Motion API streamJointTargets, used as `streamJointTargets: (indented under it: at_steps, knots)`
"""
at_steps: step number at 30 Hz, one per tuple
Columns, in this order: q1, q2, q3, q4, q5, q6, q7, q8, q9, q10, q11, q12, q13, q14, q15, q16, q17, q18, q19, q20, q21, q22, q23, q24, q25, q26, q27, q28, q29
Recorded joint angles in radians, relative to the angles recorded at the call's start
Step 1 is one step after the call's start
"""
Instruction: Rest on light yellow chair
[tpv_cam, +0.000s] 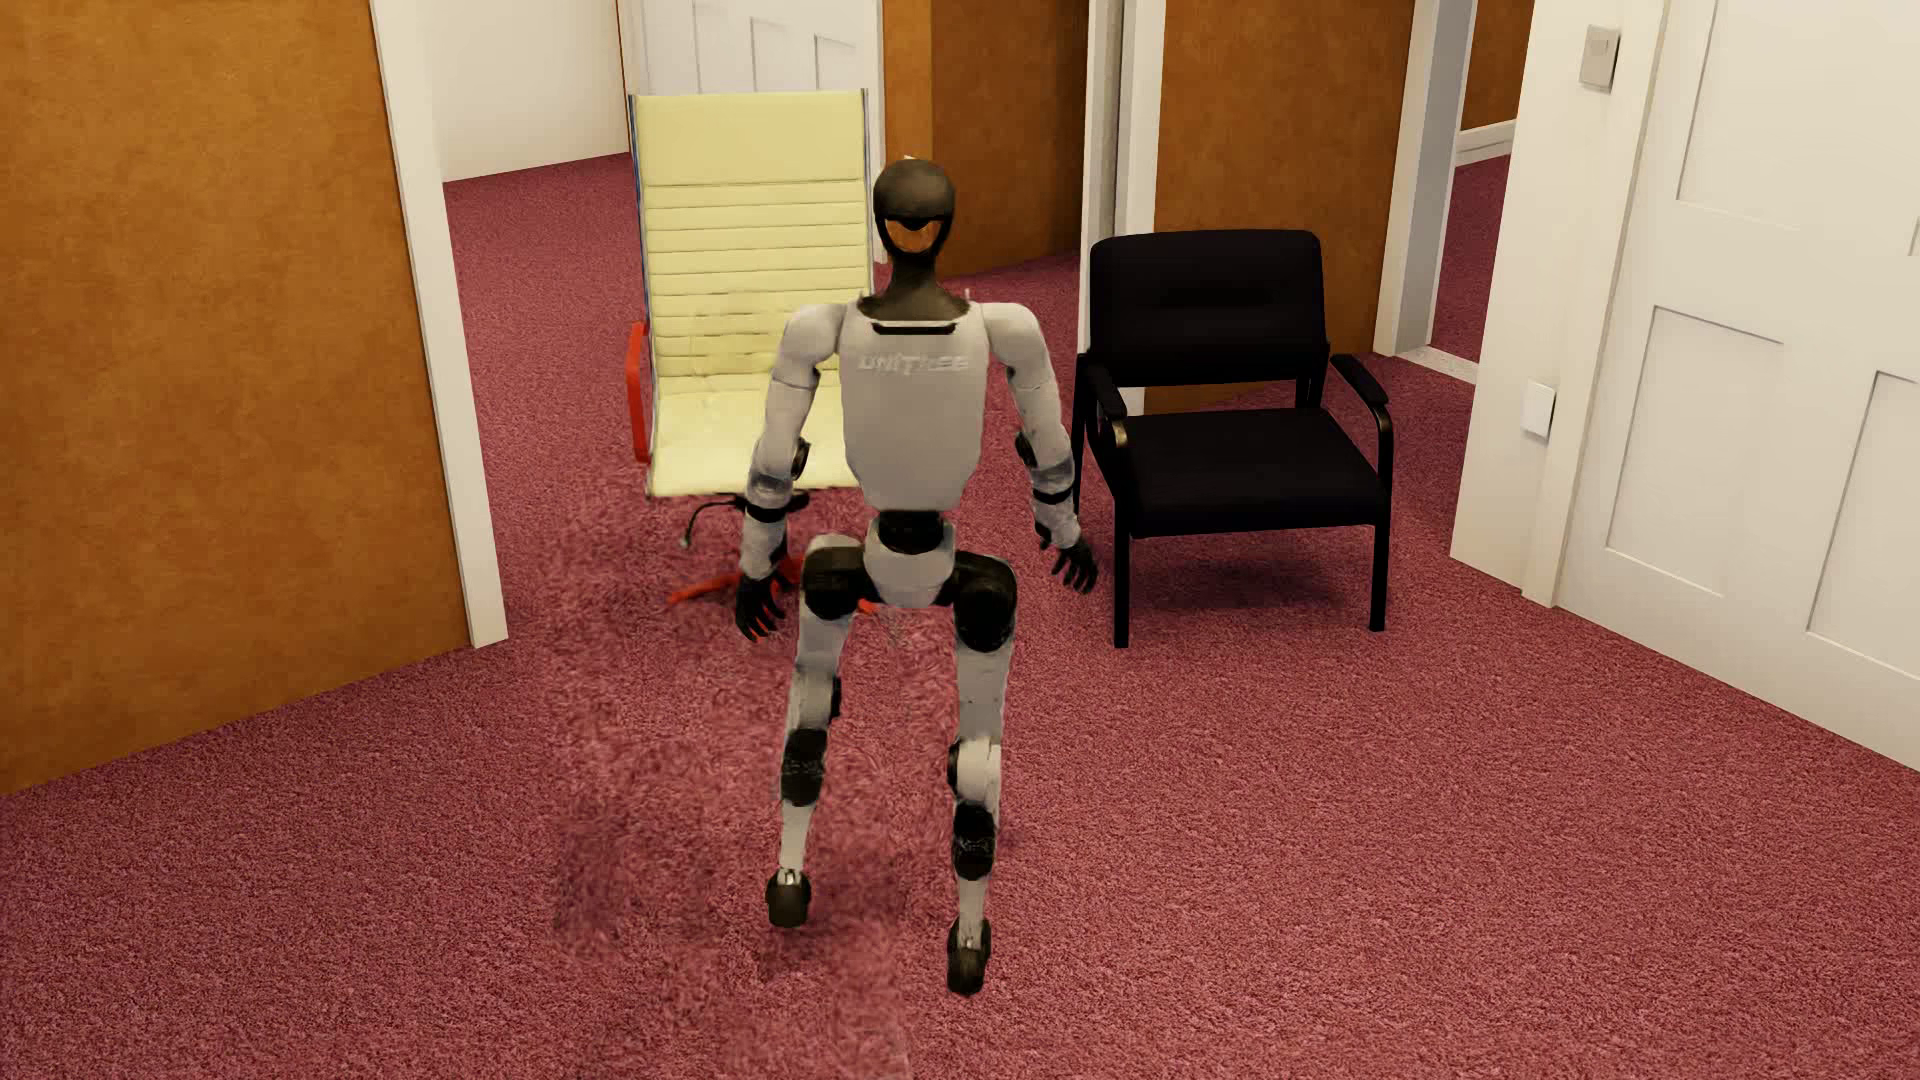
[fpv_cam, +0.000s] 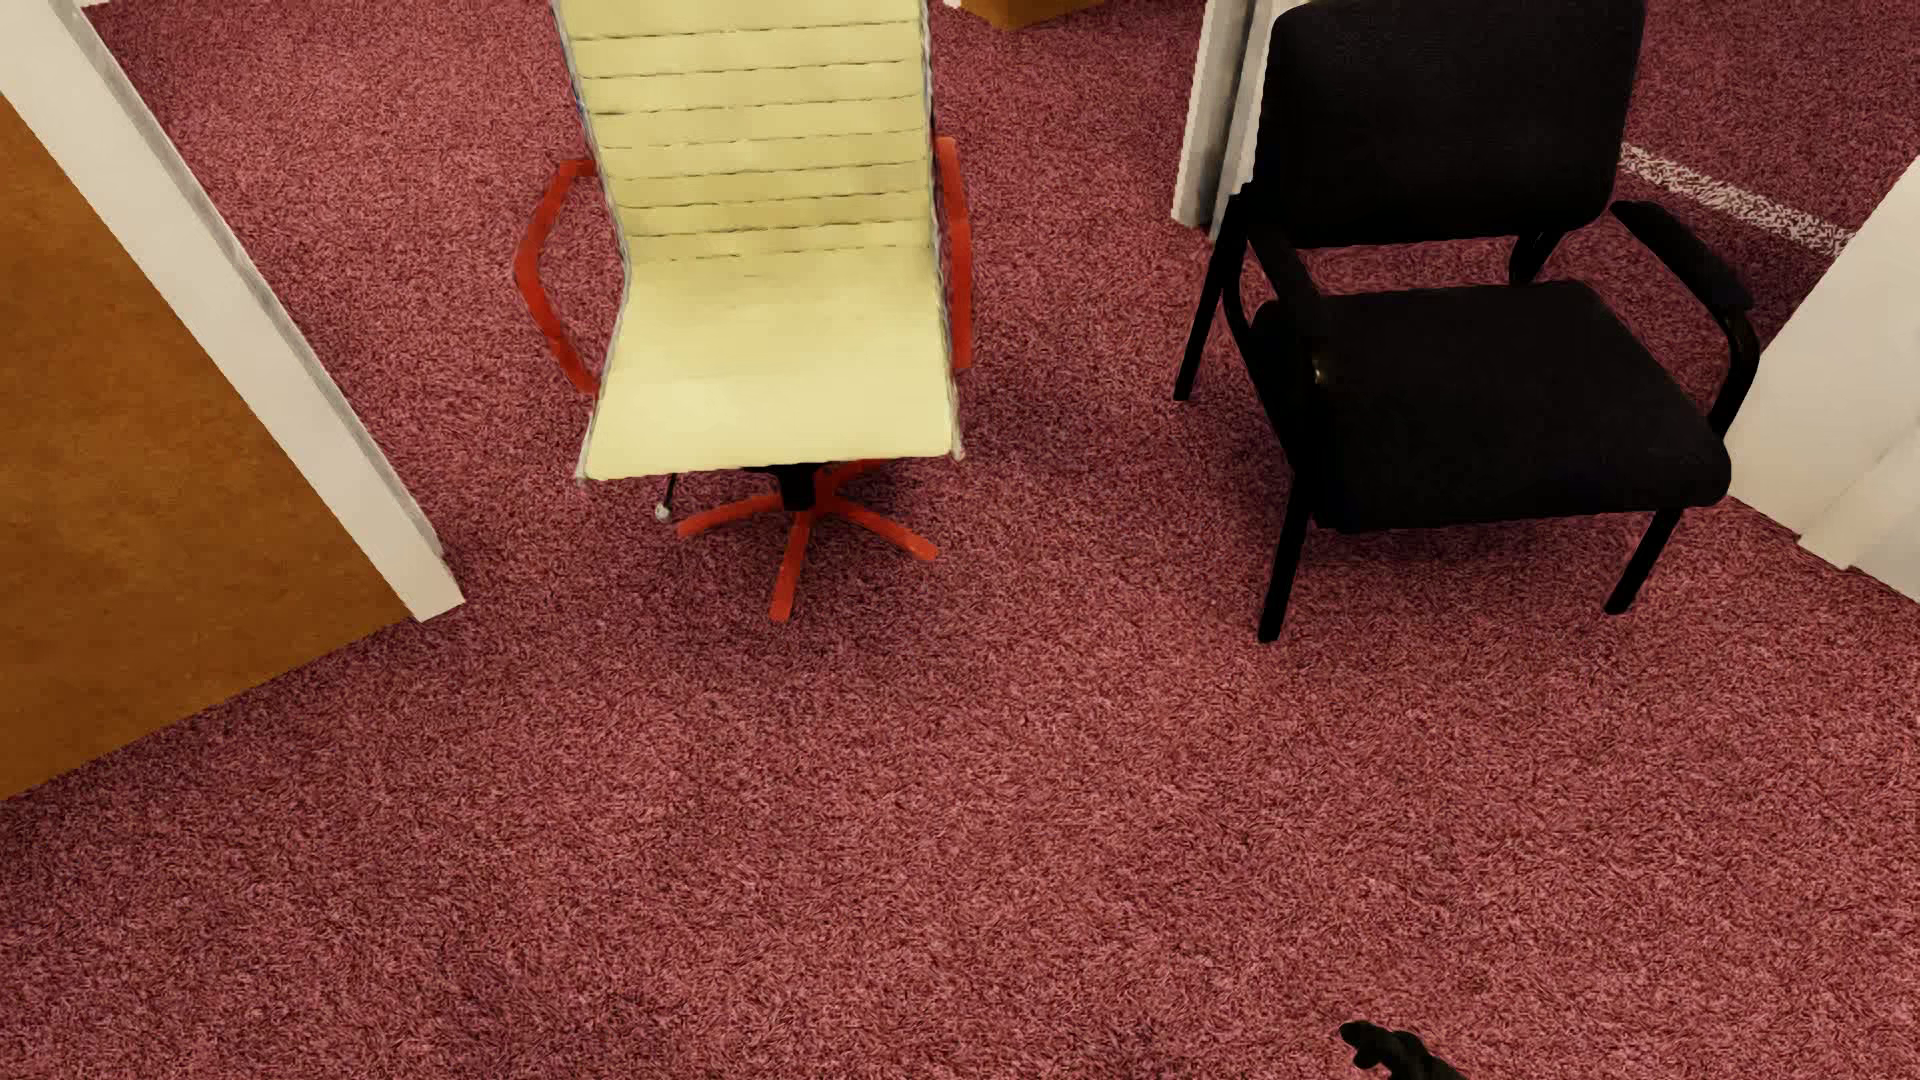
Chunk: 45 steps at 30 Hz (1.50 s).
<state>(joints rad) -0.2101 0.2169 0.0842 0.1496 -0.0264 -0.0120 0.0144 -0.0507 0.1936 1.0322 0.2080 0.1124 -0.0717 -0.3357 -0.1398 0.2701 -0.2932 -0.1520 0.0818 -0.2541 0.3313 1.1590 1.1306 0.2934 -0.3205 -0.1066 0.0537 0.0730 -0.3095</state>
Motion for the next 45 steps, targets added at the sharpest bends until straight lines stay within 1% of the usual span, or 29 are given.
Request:
streamJointTargets:
  at_steps: [1, 2, 3, 4, 5, 6, 7, 8, 9, 10, 11, 12, 14, 16, 17, 22, 24, 27, 28, 29, 31, 32, 34, 35, 36, 38, 41, 42, 45]
  knots:
    - [-0.026, 0.065, 0.011, 0.003, -0.003, -0.001, 0.008, -0.011, -0.023, -0.191, -0.019, 0.058, -0.030, 0.036, -0.028, -0.012, -0.007, 0.023, -0.002, 0.003, 0.047, -0.020, -0.031, 0.016, 0.001, 0.102, -0.036, -0.035, 0.081]
    - [-0.026, 0.126, 0.021, 0.001, -0.001, 0.003, 0.002, 0.005, -0.011, -0.419, -0.040, 0.061, -0.093, 0.068, -0.053, -0.023, -0.007, 0.054, 0.005, 0.023, 0.092, 0.063, -0.023, 0.023, 0.005, -0.032, -0.057, 0.006, 0.011]
    - [-0.005, 0.226, 0.021, -0.042, -0.006, 0.010, 0.051, -0.008, 0.017, -0.666, -0.096, 0.034, -0.157, 0.152, -0.062, -0.031, -0.005, 0.118, 0.037, 0.056, 0.100, 0.153, -0.030, 0.015, 0.051, -0.235, -0.078, -0.040, -0.002]
    - [-0.032, 0.249, 0.027, -0.043, 0.000, 0.022, 0.102, -0.041, -0.017, -0.839, -0.109, 0.108, -0.170, 0.234, -0.072, -0.041, -0.012, 0.139, 0.042, 0.034, 0.072, 0.191, -0.063, 0.315, -0.008, 0.713, -0.002, 0.823, -0.077]
    - [-0.100, 0.279, 0.034, -0.049, 0.001, 0.025, 0.111, -0.047, -0.035, -0.839, -0.114, 0.130, -0.178, 0.196, -0.081, -0.041, -0.008, 0.156, 0.053, -0.018, 0.075, 0.241, -0.063, 0.417, -0.064, 0.535, -0.038, 0.661, -0.047]
    - [-0.163, 0.333, 0.042, -0.080, -0.021, 0.034, 0.139, -0.059, -0.044, -0.807, -0.115, 0.130, -0.157, 0.166, -0.114, -0.038, -0.035, 0.245, 0.055, 0.064, 0.063, 0.226, -0.186, 0.467, 0.117, 2.017, 0.096, 2.149, -0.129]
    - [-0.158, 0.350, 0.066, -0.073, -0.026, 0.040, 0.134, -0.075, -0.068, -0.786, -0.072, 0.131, -0.125, 0.192, -0.127, -0.045, -0.052, 0.239, 0.055, 0.071, 0.041, 0.250, -0.214, 0.467, 0.105, 2.069, 0.026, 2.162, -0.053]
    - [-0.157, 0.359, 0.077, -0.073, -0.052, 0.037, 0.136, -0.058, -0.078, -0.692, 0.005, 0.122, -0.111, 0.137, -0.140, -0.057, -0.056, 0.233, 0.075, 0.096, 0.032, 0.255, -0.206, 0.457, 0.119, 2.125, 0.015, 2.198, -0.024]
    - [-0.145, 0.340, 0.075, -0.088, -0.092, 0.020, 0.145, -0.053, -0.086, -0.681, 0.124, 0.102, -0.096, 0.268, -0.138, -0.058, -0.054, 0.235, 0.082, 0.151, 0.050, 0.265, -0.191, 0.468, 0.133, 2.222, -0.001, 2.245, -0.003]
    - [-0.172, 0.263, 0.069, -0.081, -0.124, 0.008, 0.138, -0.065, -0.098, -0.538, 0.335, 0.102, -0.076, 0.230, -0.065, -0.062, -0.049, 0.212, 0.083, 0.168, 0.039, 0.260, -0.140, 0.451, 0.157, 2.615, 0.000, 2.666, -0.019]
    - [-0.137, 0.187, 0.063, -0.137, -0.164, -0.044, 0.014, 0.007, -0.086, -0.534, 0.551, 0.007, -0.074, 0.232, 0.091, -0.012, -0.005, 0.173, 0.161, 0.117, 0.075, 0.168, -0.065, -0.032, 0.233, 0.429, -0.004, 0.698, -0.045]
    - [-0.059, 0.094, 0.033, -0.182, -0.191, -0.022, 0.032, -0.036, -0.075, -0.556, 0.744, 0.005, -0.041, 0.217, 0.306, -0.010, -0.005, 0.250, 0.101, 0.054, 0.109, -0.012, -0.038, -0.033, 0.131, -0.008, 0.026, -0.074, 0.013]
    - [0.052, -0.138, -0.028, -0.233, -0.161, -0.009, -0.006, 0.019, -0.069, -0.598, 1.080, -0.078, 0.011, 0.170, 0.133, 0.030, 0.000, 0.299, 0.047, -0.024, 0.100, -0.027, -0.025, -0.087, 0.134, 0.004, 0.051, -0.056, -0.008]
    - [0.213, -0.292, -0.071, -0.293, -0.122, 0.001, -0.054, 0.107, -0.024, -0.666, 1.149, -0.200, 0.058, 0.120, 0.039, 0.050, -0.010, 0.332, 0.090, -0.124, 0.031, -0.078, -0.039, -0.168, 0.163, 0.008, 0.064, -0.026, -0.028]
    - [0.287, -0.362, -0.094, -0.297, -0.088, 0.010, -0.058, 0.128, -0.030, -0.698, 1.106, -0.238, 0.105, 0.080, 0.012, 0.055, -0.012, 0.332, 0.063, -0.150, 0.023, -0.123, -0.045, -0.192, 0.167, 0.014, 0.087, -0.011, -0.063]
    - [0.336, -0.445, -0.129, -0.257, -0.045, 0.008, -0.141, 0.231, -0.039, -0.547, 0.271, -0.479, 0.168, -0.133, 0.082, -0.018, -0.004, 0.240, -0.031, -0.325, 0.002, -0.270, -0.016, -0.082, 0.137, -0.046, 0.064, -0.019, -0.040]
    - [0.299, -0.390, -0.120, -0.217, -0.135, 0.014, -0.187, 0.255, -0.051, -0.448, -0.060, -0.462, 0.210, -0.182, 0.201, -0.074, -0.026, 0.170, 0.152, -0.388, -0.045, -0.311, -0.038, -0.043, 0.101, -0.066, 0.020, -0.051, 0.015]
    - [0.231, -0.402, -0.094, -0.170, -0.173, -0.003, -0.209, 0.166, -0.022, -0.382, 0.003, -0.379, 0.233, -0.150, 0.325, -0.041, -0.027, 0.103, 0.221, -0.396, -0.089, -0.368, -0.062, 0.031, 0.069, -0.075, 0.043, -0.080, 0.028]
    - [0.215, -0.364, -0.087, -0.163, -0.173, -0.014, -0.244, 0.192, -0.006, -0.376, 0.048, -0.367, 0.234, -0.153, 0.183, -0.007, -0.023, 0.081, 0.188, -0.387, -0.078, -0.360, -0.043, 0.032, 0.062, -0.076, 0.031, -0.118, 0.010]
    - [0.170, -0.411, -0.068, -0.155, -0.184, -0.006, -0.281, 0.219, -0.030, -0.341, 0.129, -0.342, 0.247, -0.177, 0.169, 0.016, -0.044, 0.097, 0.207, -0.360, -0.056, -0.340, -0.037, 0.030, 0.043, -0.078, 0.032, -0.145, -0.003]
    - [0.082, -0.399, -0.067, -0.095, -0.146, 0.036, -0.193, 0.076, 0.024, -0.160, 0.182, -0.311, 0.204, -0.191, 0.123, 0.053, -0.088, 0.145, 0.132, -0.252, -0.058, -0.245, -0.044, 0.056, 0.005, -0.006, 0.010, -0.061, 0.059]
    - [0.073, -0.368, -0.073, -0.091, -0.145, 0.031, -0.152, 0.057, 0.042, -0.119, 0.196, -0.296, 0.204, -0.167, 0.062, 0.077, -0.086, 0.216, 0.091, -0.239, -0.087, -0.197, -0.042, -0.001, -0.002, 0.057, 0.016, 0.005, 0.041]
    - [0.114, -0.288, -0.078, -0.048, -0.114, 0.036, -0.045, 0.034, 0.058, -0.127, 0.178, -0.305, 0.210, -0.165, -0.009, 0.143, -0.066, 0.163, 0.048, -0.228, -0.150, -0.121, -0.031, -0.105, 0.020, 0.071, 0.094, 0.026, -0.022]
    - [0.144, -0.306, -0.085, -0.060, -0.126, 0.018, 0.004, -0.002, 0.056, -0.170, 0.216, -0.324, 0.224, -0.177, -0.039, 0.188, -0.061, 0.141, 0.022, -0.211, -0.167, -0.110, -0.051, -0.088, 0.055, 0.059, 0.009, -0.004, 0.043]
    - [0.234, -0.214, -0.074, -0.010, -0.058, 0.047, 0.112, -0.052, 0.087, -0.210, 0.139, -0.327, 0.240, -0.203, -0.021, 0.216, -0.062, 0.117, -0.024, -0.203, -0.203, -0.109, -0.045, -0.072, 0.016, 0.047, -0.010, -0.008, 0.070]
    - [0.289, -0.290, -0.089, -0.040, -0.069, 0.010, 0.172, -0.055, 0.039, -0.373, 0.181, -0.313, 0.249, -0.127, -0.023, 0.268, -0.043, 0.163, -0.051, -0.148, -0.132, -0.127, -0.021, -0.076, 0.041, 0.053, -0.015, 0.018, 0.067]
    - [0.277, -0.336, -0.104, -0.060, -0.046, 0.023, 0.158, -0.064, 0.084, -0.573, 0.177, -0.340, 0.207, -0.074, -0.010, 0.253, -0.033, 0.216, -0.043, -0.163, -0.139, -0.125, -0.050, -0.142, 0.060, 0.089, 0.011, 0.103, 0.014]
    - [0.226, -0.406, -0.103, -0.044, -0.063, 0.008, 0.139, -0.042, 0.124, -0.547, 0.276, -0.367, 0.169, -0.073, -0.039, 0.247, -0.009, 0.215, -0.012, -0.195, -0.100, -0.099, -0.031, -0.142, 0.072, 0.039, -0.043, 0.148, 0.032]
    - [-0.025, -0.703, -0.098, 0.057, -0.168, 0.008, 0.104, 0.069, 0.216, -0.317, 0.671, -0.403, 0.090, -0.131, -0.091, 0.224, -0.035, 0.127, 0.069, -0.221, -0.036, -0.085, -0.104, -0.126, 0.052, 0.031, -0.031, 0.114, 0.024]
